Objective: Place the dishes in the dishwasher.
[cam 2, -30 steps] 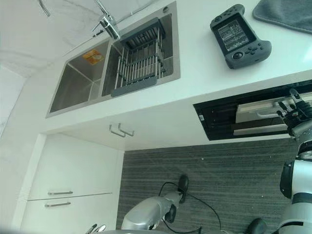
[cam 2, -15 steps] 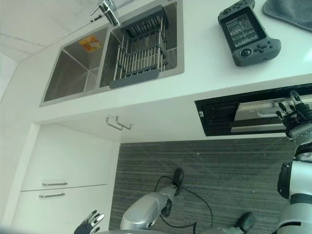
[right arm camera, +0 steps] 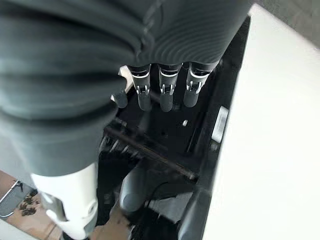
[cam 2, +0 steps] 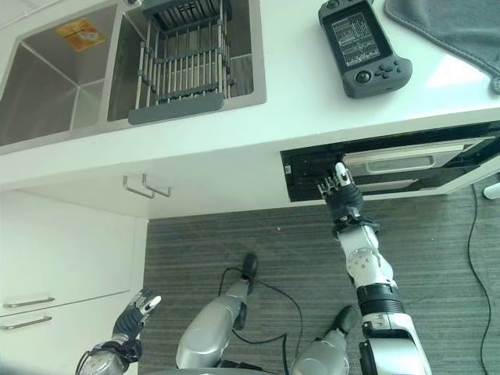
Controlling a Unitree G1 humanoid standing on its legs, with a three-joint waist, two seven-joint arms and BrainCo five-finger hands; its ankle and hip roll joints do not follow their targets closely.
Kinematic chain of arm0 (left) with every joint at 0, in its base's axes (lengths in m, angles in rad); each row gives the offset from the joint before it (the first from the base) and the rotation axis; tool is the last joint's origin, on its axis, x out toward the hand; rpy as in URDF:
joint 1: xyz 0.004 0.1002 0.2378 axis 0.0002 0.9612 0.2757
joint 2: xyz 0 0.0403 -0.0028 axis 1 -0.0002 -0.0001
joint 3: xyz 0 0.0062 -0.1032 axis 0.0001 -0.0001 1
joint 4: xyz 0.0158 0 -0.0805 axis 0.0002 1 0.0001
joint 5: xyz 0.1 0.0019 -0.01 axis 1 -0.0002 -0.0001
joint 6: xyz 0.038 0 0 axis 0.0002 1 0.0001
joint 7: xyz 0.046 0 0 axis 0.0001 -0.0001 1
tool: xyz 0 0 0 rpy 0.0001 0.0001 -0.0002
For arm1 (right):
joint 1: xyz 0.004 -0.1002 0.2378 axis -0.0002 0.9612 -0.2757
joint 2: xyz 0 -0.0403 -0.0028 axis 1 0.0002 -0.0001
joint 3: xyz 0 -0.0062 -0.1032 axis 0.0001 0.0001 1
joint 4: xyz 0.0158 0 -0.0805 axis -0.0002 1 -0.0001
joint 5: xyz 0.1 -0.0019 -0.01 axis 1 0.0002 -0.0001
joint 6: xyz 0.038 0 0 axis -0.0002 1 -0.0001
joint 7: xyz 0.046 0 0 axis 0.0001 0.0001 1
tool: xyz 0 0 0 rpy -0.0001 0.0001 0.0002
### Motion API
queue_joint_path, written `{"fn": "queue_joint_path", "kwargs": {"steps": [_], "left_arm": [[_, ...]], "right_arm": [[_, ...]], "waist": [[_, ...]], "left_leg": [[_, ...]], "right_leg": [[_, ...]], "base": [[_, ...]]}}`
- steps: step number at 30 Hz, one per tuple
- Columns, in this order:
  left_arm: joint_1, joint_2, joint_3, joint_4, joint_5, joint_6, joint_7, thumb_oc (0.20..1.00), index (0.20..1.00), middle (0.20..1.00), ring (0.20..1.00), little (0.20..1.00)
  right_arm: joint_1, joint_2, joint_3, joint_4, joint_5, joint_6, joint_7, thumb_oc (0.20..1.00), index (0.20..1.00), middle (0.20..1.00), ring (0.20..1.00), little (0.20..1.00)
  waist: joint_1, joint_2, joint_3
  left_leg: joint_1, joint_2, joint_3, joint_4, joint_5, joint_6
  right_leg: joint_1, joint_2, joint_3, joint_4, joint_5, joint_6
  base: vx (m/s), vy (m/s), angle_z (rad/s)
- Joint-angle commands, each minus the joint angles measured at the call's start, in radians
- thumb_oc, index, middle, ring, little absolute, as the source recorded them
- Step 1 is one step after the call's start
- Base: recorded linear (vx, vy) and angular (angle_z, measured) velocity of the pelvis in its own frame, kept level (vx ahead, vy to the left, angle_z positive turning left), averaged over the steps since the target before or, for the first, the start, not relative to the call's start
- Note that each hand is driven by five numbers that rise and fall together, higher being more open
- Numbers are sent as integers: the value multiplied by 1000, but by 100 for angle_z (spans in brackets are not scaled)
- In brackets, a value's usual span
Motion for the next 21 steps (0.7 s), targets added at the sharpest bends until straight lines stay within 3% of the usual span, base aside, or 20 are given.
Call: {"fn": "queue_joint_path", "kwargs": {"steps": [1,6,7,8,10,11,14,16,18,19,21], "left_arm": [[5,75,25,21,-39,-42,15,1000,1000,1000,1000,1000],[-31,76,11,11,-29,-8,-28,1000,1000,1000,1000,1000],[-51,78,-8,25,-9,51,-34,1000,1000,1000,1000,1000],[-58,77,-13,41,-13,58,-43,1000,1000,1000,1000,1000],[-69,69,-18,70,-61,80,-74,1000,1000,1000,1000,1000],[-75,54,-2,90,-119,88,-106,1000,1000,1000,1000,1000],[-72,36,38,106,-173,92,-135,1000,1000,1000,1000,1000],[-58,34,60,84,-204,97,-168,1000,1000,1000,1000,1000],[-64,40,73,54,-255,63,-183,1000,1000,1000,1000,1000],[-79,35,84,42,-272,61,-193,1000,1000,1000,1000,1000],[-100,27,80,13,-245,119,-205,1000,1000,1000,1000,1000]], "right_arm": [[-6,-17,-20,-6,-39,-66,11,1000,1000,1000,1000,1000],[125,32,23,34,-193,-97,43,1000,1000,1000,1000,1000],[174,52,59,57,-268,-104,63,1000,1000,1000,1000,1000],[189,54,76,70,-303,-104,73,1000,1000,1000,1000,1000],[221,55,109,97,-413,-120,60,1000,1000,1000,1000,1000],[251,61,136,120,-448,-119,73,1000,1000,1000,1000,1000],[279,71,177,178,-491,-109,107,1000,1000,1000,1000,1000],[296,72,189,199,-516,-108,133,1000,1000,1000,1000,1000],[306,64,192,236,-547,-111,133,1000,1000,1000,1000,1000],[309,53,183,259,-556,-103,129,1000,1000,1000,1000,1000],[320,35,170,272,-542,-89,130,1000,1000,1000,1000,1000]], "waist": [[31,-12,-74],[-1,-66,-122],[-21,-90,-153],[-26,-94,-164],[-38,-104,-190],[-46,-117,-210],[-49,-125,-227],[-48,-119,-228],[-49,-113,-220],[-52,-114,-215],[-65,-128,-204]], "left_leg": [[52,9,67,0,-83,-2],[99,43,105,0,-100,-4],[126,65,125,0,-105,-7],[135,71,129,0,-108,-7],[160,89,139,0,-112,-13],[188,112,146,0,-116,-22],[228,162,138,0,-106,-51],[227,198,147,0,-76,-73],[198,220,181,0,-39,-93],[201,214,222,0,-35,-90],[222,167,272,52,-69,-69]], "right_leg": [[-48,-47,82,90,59,1],[-21,-7,78,78,54,0],[-1,19,79,71,43,-1],[5,29,80,69,37,-3],[22,51,80,59,23,-4],[44,84,80,43,2,-10],[79,132,90,15,-14,-39],[95,157,90,2,-22,-55],[108,177,83,0,-36,-63],[113,181,64,0,-42,-65],[117,171,33,0,-39,-73]], "base": [[-146,-177,-4],[-94,-177,-12],[-71,-264,-33],[-60,-275,-35],[-57,-237,-29],[-64,-298,-36],[-25,-315,-25],[-38,-217,-21],[-161,-147,1],[-204,-94,35],[-154,17,81]]}}
